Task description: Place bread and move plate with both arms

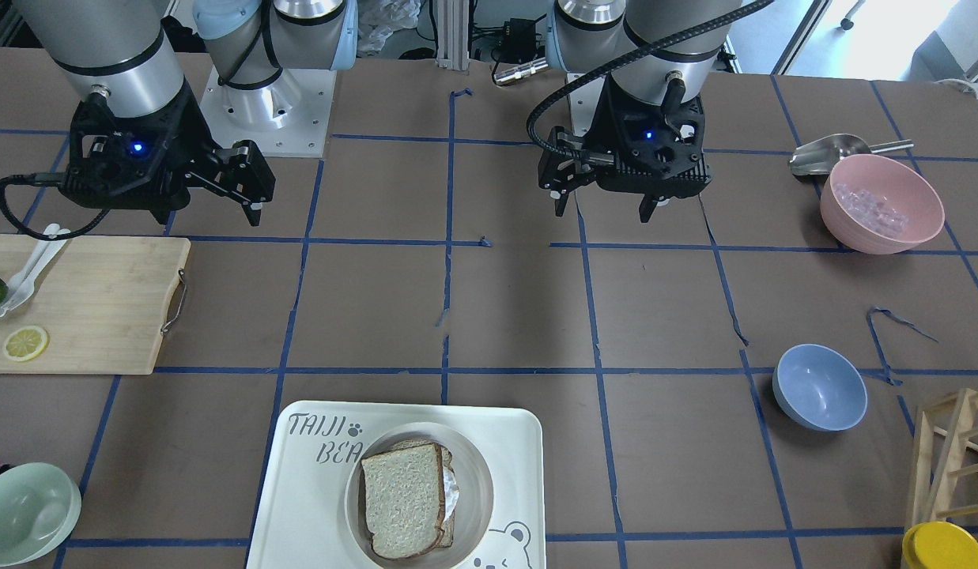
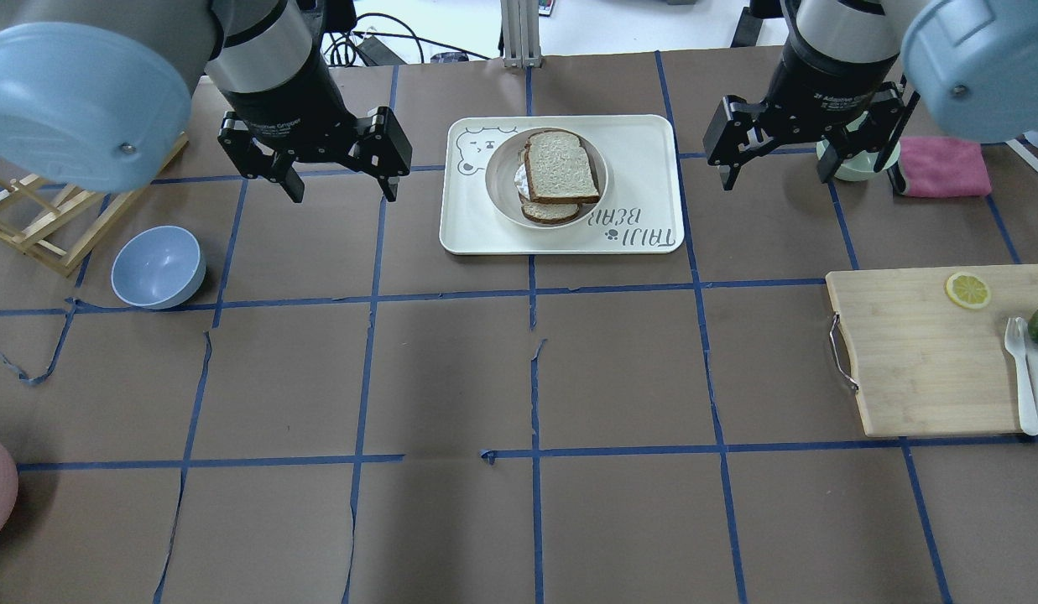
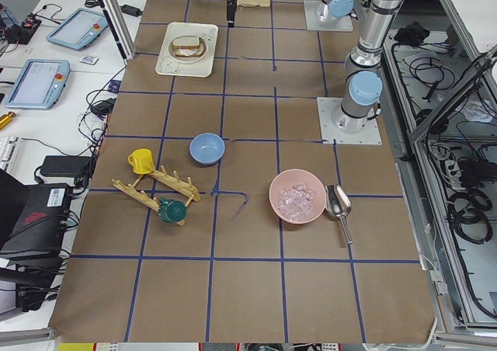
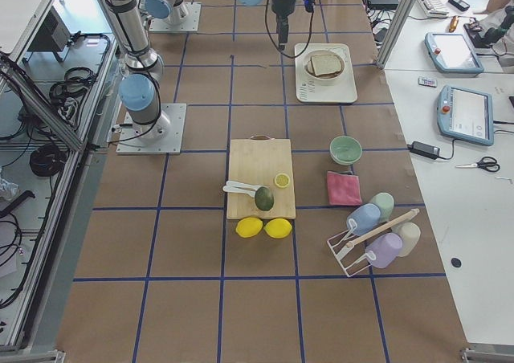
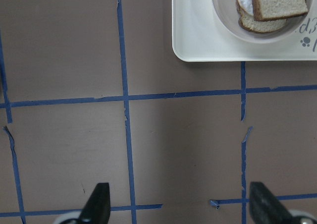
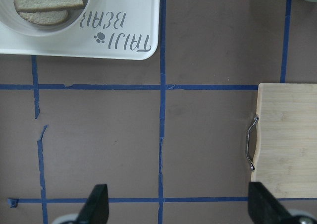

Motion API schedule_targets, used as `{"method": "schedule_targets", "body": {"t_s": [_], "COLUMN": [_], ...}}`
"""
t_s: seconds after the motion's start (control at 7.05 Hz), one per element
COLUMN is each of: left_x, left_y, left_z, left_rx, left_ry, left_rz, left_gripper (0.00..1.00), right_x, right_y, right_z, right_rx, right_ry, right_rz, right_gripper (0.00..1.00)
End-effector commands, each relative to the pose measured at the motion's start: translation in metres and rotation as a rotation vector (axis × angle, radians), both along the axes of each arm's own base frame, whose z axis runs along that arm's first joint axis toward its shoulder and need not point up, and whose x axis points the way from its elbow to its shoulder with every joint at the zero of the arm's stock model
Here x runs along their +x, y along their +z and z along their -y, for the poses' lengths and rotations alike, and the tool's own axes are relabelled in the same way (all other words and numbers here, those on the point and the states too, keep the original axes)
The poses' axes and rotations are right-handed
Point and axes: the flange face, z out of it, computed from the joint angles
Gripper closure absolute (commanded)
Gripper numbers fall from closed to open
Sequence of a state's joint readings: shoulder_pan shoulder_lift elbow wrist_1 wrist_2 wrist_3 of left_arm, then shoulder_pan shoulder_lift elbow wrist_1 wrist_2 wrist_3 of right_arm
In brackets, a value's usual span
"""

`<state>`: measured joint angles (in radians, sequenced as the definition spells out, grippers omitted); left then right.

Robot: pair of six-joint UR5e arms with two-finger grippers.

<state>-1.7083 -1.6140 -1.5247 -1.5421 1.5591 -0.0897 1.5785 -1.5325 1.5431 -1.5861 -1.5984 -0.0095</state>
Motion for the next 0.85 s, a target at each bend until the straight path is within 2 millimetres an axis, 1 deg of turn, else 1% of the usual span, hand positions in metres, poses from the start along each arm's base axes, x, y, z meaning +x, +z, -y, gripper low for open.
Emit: {"method": "schedule_targets", "body": {"t_s": [0.0,0.28,0.71], "left_x": [0.0041,0.0085,0.009], "left_y": [-0.0023,0.0064,0.0068], "left_z": [-0.0242,-0.0276,-0.0271], "left_rx": [-0.008,-0.025,-0.028], "left_ry": [0.01,0.017,0.017], "left_rz": [0.001,0.0,-0.002], "left_gripper": [0.0,0.0,0.0], "right_x": [0.0,-0.0002,-0.0005], "right_y": [0.0,0.0,-0.0008], "right_z": [0.0,0.0,0.0005], "right_rx": [0.0,0.0,0.002], "right_ry": [0.001,0.001,0.003], "right_rz": [0.0,-0.002,-0.005], "right_gripper": [0.0,0.0,0.0]}}
